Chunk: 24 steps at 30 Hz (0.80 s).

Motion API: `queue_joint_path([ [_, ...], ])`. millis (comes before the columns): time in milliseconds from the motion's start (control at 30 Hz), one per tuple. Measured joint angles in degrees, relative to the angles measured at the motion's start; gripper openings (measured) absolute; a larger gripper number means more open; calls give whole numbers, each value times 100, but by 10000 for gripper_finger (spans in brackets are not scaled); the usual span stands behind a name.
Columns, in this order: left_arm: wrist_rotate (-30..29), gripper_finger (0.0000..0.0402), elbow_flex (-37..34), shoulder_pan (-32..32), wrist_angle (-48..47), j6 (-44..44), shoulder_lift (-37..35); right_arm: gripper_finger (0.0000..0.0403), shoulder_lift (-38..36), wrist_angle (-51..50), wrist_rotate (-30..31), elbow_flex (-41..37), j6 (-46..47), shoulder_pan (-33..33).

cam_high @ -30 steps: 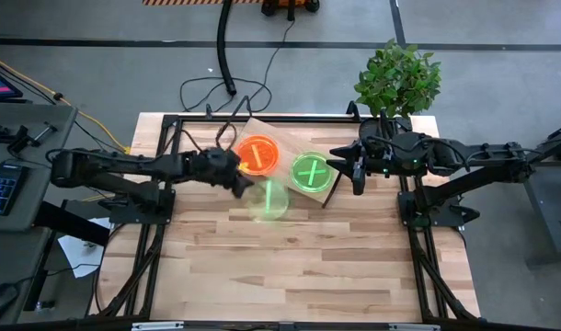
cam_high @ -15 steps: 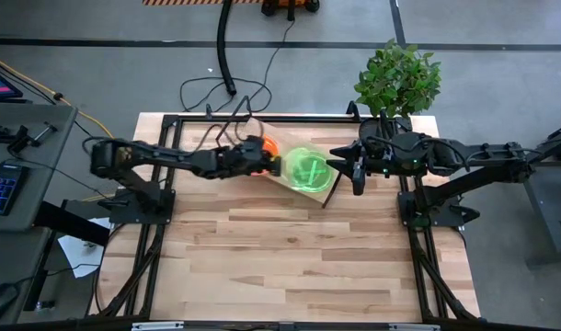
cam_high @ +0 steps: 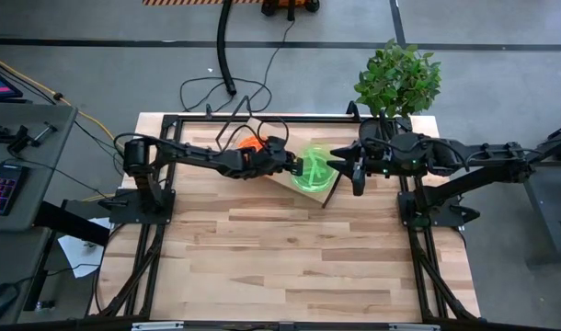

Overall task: Place and stack plates onto a shelf
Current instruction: Stack the green plate on the green plate on the shelf, then return to Home Position

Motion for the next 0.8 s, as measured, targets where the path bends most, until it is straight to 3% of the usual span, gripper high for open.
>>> queue_joint_path([
  [333, 50, 8, 2, 2, 38, 548, 5, 156, 0, -64, 1, 0, 0, 0],
  [800, 276, 118, -1, 79, -250, 882, -187, 156, 2, -56, 0, 0, 105, 0],
])
